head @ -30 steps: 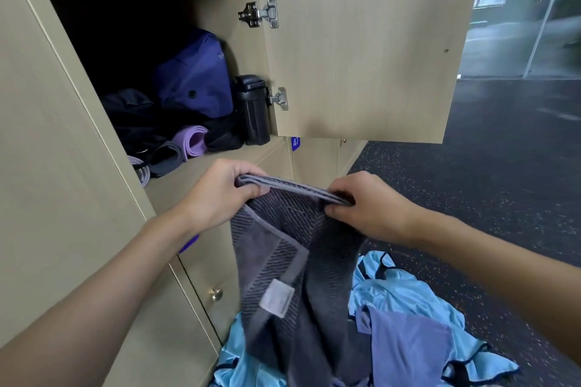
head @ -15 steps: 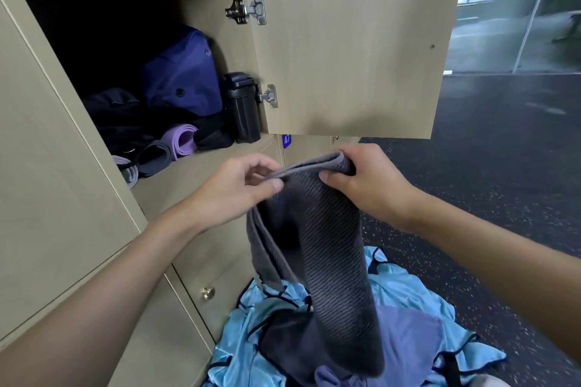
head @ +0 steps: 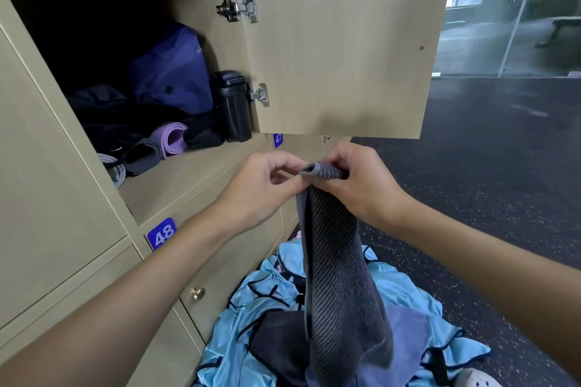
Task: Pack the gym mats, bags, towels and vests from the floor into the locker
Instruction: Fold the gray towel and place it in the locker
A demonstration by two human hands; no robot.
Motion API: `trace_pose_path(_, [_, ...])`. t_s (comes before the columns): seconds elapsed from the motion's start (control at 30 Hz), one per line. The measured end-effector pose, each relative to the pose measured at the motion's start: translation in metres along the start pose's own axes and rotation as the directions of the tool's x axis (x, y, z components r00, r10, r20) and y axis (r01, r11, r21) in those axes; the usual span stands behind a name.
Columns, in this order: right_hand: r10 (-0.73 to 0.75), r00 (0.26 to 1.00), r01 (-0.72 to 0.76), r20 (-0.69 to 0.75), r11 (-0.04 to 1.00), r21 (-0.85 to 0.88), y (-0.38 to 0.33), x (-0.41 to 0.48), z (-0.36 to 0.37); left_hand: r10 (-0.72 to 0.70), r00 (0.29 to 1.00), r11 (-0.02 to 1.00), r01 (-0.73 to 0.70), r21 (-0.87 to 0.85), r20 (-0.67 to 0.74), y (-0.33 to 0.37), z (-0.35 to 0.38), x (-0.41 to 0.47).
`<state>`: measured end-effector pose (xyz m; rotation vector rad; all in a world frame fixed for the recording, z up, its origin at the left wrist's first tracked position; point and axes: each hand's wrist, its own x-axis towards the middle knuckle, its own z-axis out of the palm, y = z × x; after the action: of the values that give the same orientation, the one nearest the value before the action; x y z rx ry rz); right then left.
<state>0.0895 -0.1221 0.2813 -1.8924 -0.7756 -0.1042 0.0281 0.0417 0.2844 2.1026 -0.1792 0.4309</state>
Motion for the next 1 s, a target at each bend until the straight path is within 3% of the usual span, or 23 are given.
trace_pose_path(0.1, [0.019, 0.999, -0.021, 0.038, 0.999, 0.048, 0.000, -0.003, 0.001, 0.016, 0.999, 0.998, -0.014, 0.063, -0.042, 0.001, -0.004, -0.002])
trace_pose_path(0.23, [0.112, 0.951, -0.143, 0.289, 0.986, 0.090, 0.011, -0.012, 0.003, -0.031, 0.985, 0.999, 0.024, -0.038, -0.172, 0.004, -0.010, 0.000])
trace_pose_path(0.33, [0.079, 0.967, -0.090, 0.243, 0.995, 0.034, 0.013, -0.012, 0.004, -0.035, 0.993, 0.998, 0.029, -0.051, -0.113, 0.004, -0.019, -0.003])
trace_pose_path(0.43, [0.041, 0.971, -0.041, 0.234, 0.999, -0.003, 0.007, -0.011, 0.006, -0.003, 0.998, 0.997, 0.007, 0.073, -0.056, 0.005, -0.019, -0.009])
trace_pose_path(0.6, [0.083, 0.945, -0.087, 0.317, 0.996, -0.002, 0.009, -0.014, 0.005, 0.040, 0.964, 0.996, -0.016, 0.090, -0.264, 0.009, -0.034, -0.005])
trace_pose_path(0.77, [0.219, 0.873, -0.103, 0.435, 0.956, -0.274, 0.032, -0.012, -0.012, 0.027, 0.878, 0.992, 0.037, 0.124, -0.477, -0.003, -0.076, -0.002])
trace_pose_path(1.0, [0.176, 0.919, 0.007, 0.352, 0.887, -0.462, 0.048, 0.002, -0.036, -0.006, 0.880, 0.932, 0.178, 0.316, -0.476, -0.031, -0.093, -0.012])
